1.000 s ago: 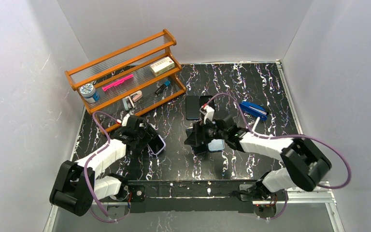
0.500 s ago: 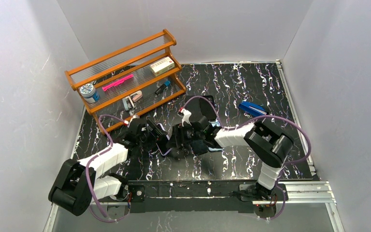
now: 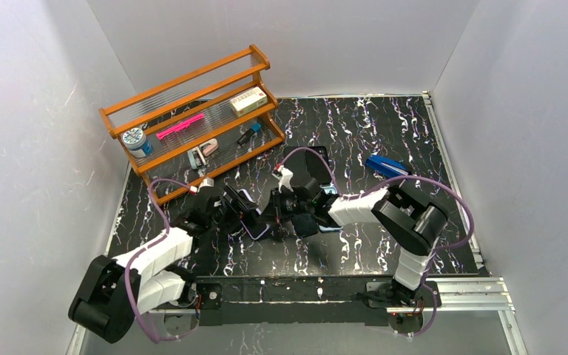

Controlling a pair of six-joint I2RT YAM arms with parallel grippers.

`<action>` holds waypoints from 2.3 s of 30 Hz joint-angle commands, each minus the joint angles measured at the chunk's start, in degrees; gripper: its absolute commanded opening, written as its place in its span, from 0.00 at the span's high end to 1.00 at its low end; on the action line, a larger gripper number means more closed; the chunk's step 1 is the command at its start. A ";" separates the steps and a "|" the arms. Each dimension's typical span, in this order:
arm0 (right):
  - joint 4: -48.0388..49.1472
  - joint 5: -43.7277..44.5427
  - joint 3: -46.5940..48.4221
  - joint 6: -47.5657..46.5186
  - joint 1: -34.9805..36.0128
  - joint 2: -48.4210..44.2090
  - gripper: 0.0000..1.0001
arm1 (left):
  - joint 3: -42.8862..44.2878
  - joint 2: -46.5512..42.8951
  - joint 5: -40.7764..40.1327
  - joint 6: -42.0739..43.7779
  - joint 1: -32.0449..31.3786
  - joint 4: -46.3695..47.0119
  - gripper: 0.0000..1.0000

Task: Take the phone out of the phone case
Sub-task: Pick up the phone at the center of the board, then remove the phone case from the phone.

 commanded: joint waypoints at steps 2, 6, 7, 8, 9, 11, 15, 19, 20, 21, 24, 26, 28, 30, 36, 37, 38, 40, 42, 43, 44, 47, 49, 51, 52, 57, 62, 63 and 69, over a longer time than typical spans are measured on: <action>7.34 -1.47 -4.08 2.18 -2.38 -8.49 0.99 | -0.88 -7.15 0.14 3.93 -0.34 2.02 0.23; 8.72 -1.70 -8.72 3.45 -5.44 -14.31 0.99 | -2.38 -12.93 -0.44 5.49 -0.18 4.94 0.10; 9.35 -1.86 -9.92 4.16 -6.40 -15.89 0.99 | -2.65 -14.16 -0.42 5.83 -0.21 5.45 0.09; 10.18 -2.07 -11.25 4.78 -7.25 -17.49 0.99 | -2.90 -15.75 -0.49 6.20 -0.10 5.78 0.08; 10.96 -2.26 -12.50 5.54 -8.29 -19.03 0.99 | -3.41 -16.88 -0.05 6.57 -0.08 7.18 0.08; 12.82 -2.88 -15.17 7.06 -10.27 -22.19 0.99 | -4.44 -18.75 0.72 6.48 -0.08 9.71 0.08; 17.44 -5.12 -19.52 10.68 -14.08 -27.89 0.99 | -6.65 -19.86 3.35 6.11 0.01 16.97 0.08; 22.79 -8.56 -21.83 14.27 -16.12 -31.06 0.99 | -6.96 -16.56 9.38 5.78 0.01 25.29 0.08; 23.96 -9.37 -22.32 14.99 -16.50 -31.44 0.99 | -6.66 -15.58 10.88 5.76 0.01 27.72 0.08; 25.07 -10.10 -22.56 15.77 -16.64 -31.72 0.99 | -6.43 -14.50 12.58 5.68 0.01 29.50 0.08; 27.39 -12.58 -22.49 17.34 -16.75 -31.92 0.99 | -5.03 -11.32 15.90 5.46 -0.08 32.50 0.09; 28.22 -14.12 -22.17 18.04 -16.74 -31.70 0.99 | -4.25 -10.21 17.34 5.50 -0.08 33.51 0.09; 29.83 -15.41 -22.02 19.16 -16.70 -31.26 0.99 | -3.78 -9.53 18.75 5.06 -0.23 35.10 0.11; 31.75 -16.96 -21.78 20.47 -16.71 -30.61 0.99 | -3.58 -9.07 19.54 4.69 -0.34 36.25 0.12; 35.65 -21.29 -20.46 22.70 -16.69 -28.40 0.99 | -2.73 -8.22 21.57 3.26 -0.43 39.80 0.21; 35.94 -22.05 -20.24 22.88 -16.73 -28.12 0.99 | -2.48 -8.07 21.73 3.06 -0.43 40.41 0.22; 36.18 -22.61 -19.92 23.01 -16.69 -27.85 0.99 | -2.17 -7.91 21.97 2.73 -0.43 40.86 0.24; 36.80 -23.62 -19.38 23.41 -16.63 -27.37 0.99 | -1.46 -7.33 22.73 1.92 -0.51 41.93 0.29; 37.03 -24.29 -18.85 23.57 -16.67 -26.96 0.99 | -0.73 -6.80 23.69 1.22 -0.59 42.75 0.35; 37.15 -24.66 -18.63 23.67 -16.67 -26.71 0.99 | -0.52 -6.64 23.94 0.99 -0.65 43.16 0.39; 37.36 -25.06 -18.21 23.70 -16.67 -26.47 0.99 | -0.47 -6.63 24.10 0.72 -0.75 43.43 0.43; 37.75 -26.49 -16.95 23.73 -16.60 -25.57 0.99 | -0.50 -6.62 24.21 0.17 -1.08 44.10 0.55; 37.79 -26.95 -16.47 23.66 -16.54 -25.19 0.99 | -0.54 -6.67 24.18 -0.58 -1.05 44.70 0.65; 37.79 -26.89 -16.40 23.49 -16.57 -25.13 0.99 | -0.46 -6.99 23.76 -1.15 -1.05 45.01 0.79; 37.79 -26.62 -16.54 23.46 -16.58 -25.17 0.98 | -0.38 -7.27 23.26 -1.50 -1.05 45.02 0.87; 36.07 -22.96 -18.69 21.67 -16.37 -27.11 0.73 | -1.76 -9.38 17.17 -5.67 -1.05 45.12 1.00; 35.03 -18.12 -20.26 19.34 -14.28 -29.08 0.57 | -3.62 -11.92 9.85 -10.12 -1.18 45.15 1.00; 35.25 -17.29 -20.57 19.15 -13.51 -29.23 0.54 | -3.88 -12.31 8.42 -10.83 -1.22 45.18 1.00; 35.32 -13.77 -21.07 18.26 -10.48 -29.31 0.48 | -4.08 -13.51 2.79 -13.33 -2.10 45.50 1.00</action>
